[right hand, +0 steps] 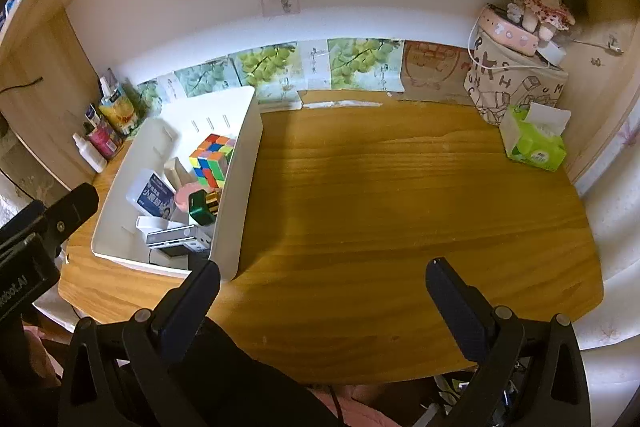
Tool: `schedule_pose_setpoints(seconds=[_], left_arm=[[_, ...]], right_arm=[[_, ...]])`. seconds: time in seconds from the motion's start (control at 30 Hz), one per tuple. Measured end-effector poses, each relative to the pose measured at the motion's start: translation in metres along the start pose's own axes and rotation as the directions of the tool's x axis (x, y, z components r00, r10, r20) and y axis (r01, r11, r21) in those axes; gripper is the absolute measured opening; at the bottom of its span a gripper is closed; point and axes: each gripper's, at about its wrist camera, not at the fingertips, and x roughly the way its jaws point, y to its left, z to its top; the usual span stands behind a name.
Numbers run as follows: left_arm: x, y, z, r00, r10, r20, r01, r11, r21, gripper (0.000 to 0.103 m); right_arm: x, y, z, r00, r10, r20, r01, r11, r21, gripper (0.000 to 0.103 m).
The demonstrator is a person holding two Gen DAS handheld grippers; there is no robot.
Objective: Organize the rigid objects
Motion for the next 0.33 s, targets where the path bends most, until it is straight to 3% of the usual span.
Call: schedule_pose_setpoints(seconds=[0.33], left_arm=[[0.0036, 0.0042, 0.0077, 1.0, -0.019, 0.018, 0.019, 0.999, 0.036, 0.102]], right_arm=[[0.0087, 0.0092, 0.0025, 0.999, -0.038, -0.035, 0.039, 0.999, 0.016, 0.103]])
